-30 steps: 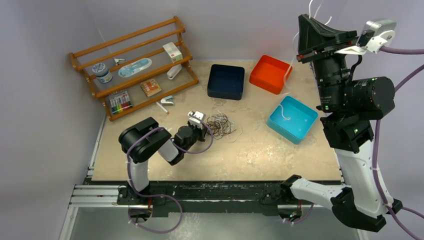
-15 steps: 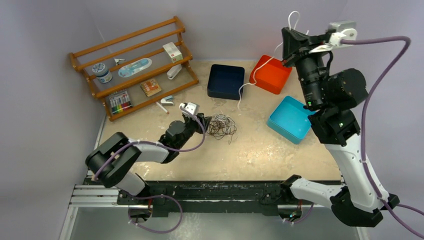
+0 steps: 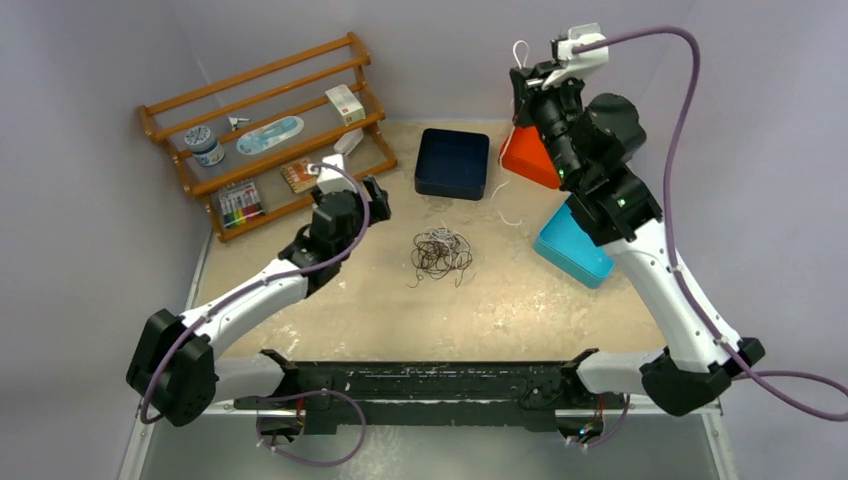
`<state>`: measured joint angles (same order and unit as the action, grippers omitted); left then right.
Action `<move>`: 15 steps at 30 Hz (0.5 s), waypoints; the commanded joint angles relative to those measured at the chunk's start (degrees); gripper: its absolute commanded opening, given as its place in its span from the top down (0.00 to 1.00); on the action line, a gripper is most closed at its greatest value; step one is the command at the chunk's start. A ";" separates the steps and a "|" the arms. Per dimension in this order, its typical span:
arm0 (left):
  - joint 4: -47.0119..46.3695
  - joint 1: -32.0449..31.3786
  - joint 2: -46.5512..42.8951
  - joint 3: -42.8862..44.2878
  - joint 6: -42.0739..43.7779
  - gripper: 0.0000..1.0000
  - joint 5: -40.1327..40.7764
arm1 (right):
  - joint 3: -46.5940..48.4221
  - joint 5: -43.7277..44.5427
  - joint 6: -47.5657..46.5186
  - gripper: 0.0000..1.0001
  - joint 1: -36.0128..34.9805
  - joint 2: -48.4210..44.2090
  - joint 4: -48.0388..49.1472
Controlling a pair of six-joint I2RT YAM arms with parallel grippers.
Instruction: Untangle the cables
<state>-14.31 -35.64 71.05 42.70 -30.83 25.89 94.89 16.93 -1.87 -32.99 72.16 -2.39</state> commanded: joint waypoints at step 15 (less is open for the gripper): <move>30.00 3.03 -3.30 14.14 2.61 0.20 8.93 | 21.39 -7.93 -5.72 1.00 6.27 21.47 12.96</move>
<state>13.69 -32.64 68.97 54.54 -30.46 33.21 109.89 12.80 -5.65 -28.84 89.91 4.49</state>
